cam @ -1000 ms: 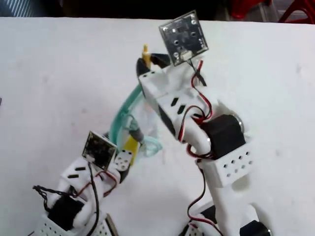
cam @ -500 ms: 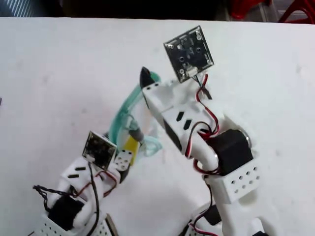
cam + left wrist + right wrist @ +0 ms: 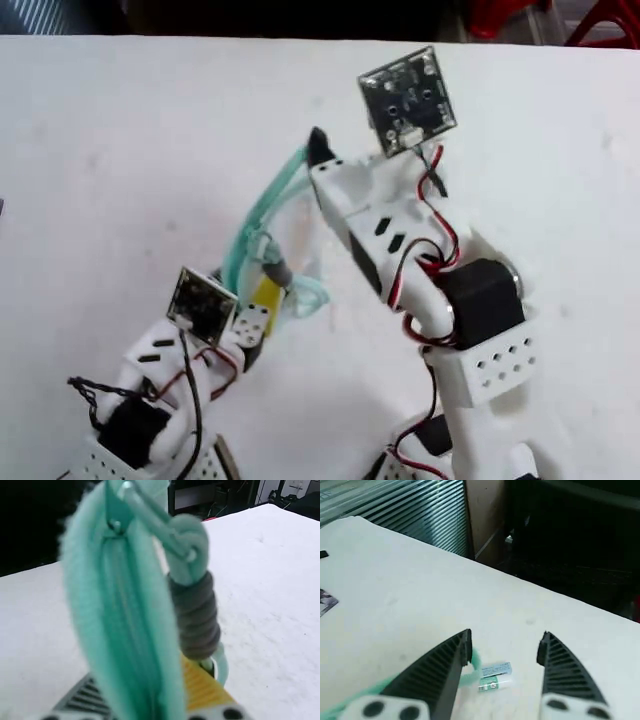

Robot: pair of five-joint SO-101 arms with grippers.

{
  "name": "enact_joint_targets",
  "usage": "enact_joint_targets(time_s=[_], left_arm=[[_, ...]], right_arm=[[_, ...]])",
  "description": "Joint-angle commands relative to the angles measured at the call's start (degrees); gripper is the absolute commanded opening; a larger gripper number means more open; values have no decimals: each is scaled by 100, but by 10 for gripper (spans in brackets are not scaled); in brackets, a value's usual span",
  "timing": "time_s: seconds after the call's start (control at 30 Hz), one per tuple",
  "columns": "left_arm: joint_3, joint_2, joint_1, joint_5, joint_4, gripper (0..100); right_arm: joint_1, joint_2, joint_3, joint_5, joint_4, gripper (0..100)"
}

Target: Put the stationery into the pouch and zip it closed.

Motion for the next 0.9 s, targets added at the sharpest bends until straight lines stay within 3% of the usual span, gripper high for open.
enact_joint_targets(time_s=[0.0, 0.13, 0.23, 0.3, 0.43, 0.73, 0.87], left_arm=[[53, 22, 4, 18, -9, 28], [53, 22, 13, 18, -18, 28], [44, 22, 13, 18, -18, 28], [44, 22, 13, 18, -18, 28], [44, 22, -22, 18, -9, 28], [44, 22, -13, 18, -18, 28], [44, 22, 4, 18, -26, 28]], right_arm=[[514, -163, -35, 35, 75, 202], [1024, -145, 9, 35, 558, 187], [1305, -154, 369, 18, 620, 27], [1411, -145, 756, -9, 462, 36], [1490, -154, 1943, -9, -435, 112], [1481, -154, 4932, -9, -3538, 119], [1402, -154, 5538, -9, -4242, 120]])
